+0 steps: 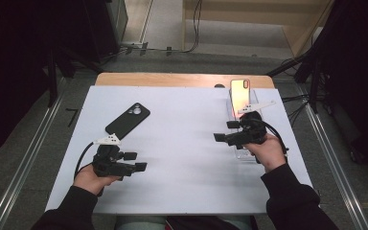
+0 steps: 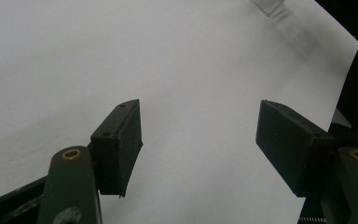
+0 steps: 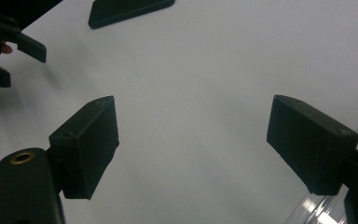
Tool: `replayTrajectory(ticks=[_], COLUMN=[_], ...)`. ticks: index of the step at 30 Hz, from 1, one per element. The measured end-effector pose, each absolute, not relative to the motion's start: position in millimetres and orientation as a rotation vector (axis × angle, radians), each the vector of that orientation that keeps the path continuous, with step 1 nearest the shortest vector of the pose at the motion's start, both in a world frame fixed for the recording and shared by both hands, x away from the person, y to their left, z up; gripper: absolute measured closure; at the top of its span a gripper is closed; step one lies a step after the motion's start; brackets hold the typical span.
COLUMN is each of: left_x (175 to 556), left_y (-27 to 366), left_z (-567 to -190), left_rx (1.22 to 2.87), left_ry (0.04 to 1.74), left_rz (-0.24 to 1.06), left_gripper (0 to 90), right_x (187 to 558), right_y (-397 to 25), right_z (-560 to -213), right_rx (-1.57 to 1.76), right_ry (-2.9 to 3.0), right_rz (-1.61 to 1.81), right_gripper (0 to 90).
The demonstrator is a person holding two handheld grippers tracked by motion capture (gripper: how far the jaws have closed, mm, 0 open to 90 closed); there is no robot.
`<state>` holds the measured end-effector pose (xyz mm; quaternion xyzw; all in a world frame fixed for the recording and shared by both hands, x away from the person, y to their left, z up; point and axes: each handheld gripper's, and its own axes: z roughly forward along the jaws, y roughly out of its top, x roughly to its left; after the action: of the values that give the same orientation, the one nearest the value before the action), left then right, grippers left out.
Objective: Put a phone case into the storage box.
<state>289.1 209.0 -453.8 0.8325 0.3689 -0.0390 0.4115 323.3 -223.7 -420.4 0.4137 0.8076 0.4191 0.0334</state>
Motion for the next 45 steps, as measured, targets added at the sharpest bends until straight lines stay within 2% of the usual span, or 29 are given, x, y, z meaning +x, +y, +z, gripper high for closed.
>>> replayTrajectory(ticks=[1,7,19,35,38,43,45], left_x=[289,289,288,285,285,285,286], left_y=[209,209,210,209,211,214,216], left_z=[-454,-454,-452,-452,-450,-451,-450], left_rx=[2.097,2.092,2.088,2.107,2.092,2.066,2.055], left_ry=[0.926,0.920,0.916,0.872,0.855,0.844,0.858], left_rz=[-0.097,-0.103,-0.041,-0.103,-0.144,-0.107,-0.114], left_gripper=[31.5,31.6,31.5,28.8,21.9,0.0,0.0], right_x=[321,308,278,249,250,250,251], right_y=[-223,-225,-235,-251,-251,-249,-249], right_z=[-421,-427,-446,-472,-473,-473,-473], right_rx=[1.263,1.216,1.139,1.169,1.172,1.162,1.164], right_ry=[2.488,2.536,2.611,2.654,2.652,2.659,2.658], right_rz=[1.289,1.282,1.277,1.248,1.247,1.254,1.247], right_gripper=[19.5,21.9,22.1,22.0,21.9,21.9,21.9])
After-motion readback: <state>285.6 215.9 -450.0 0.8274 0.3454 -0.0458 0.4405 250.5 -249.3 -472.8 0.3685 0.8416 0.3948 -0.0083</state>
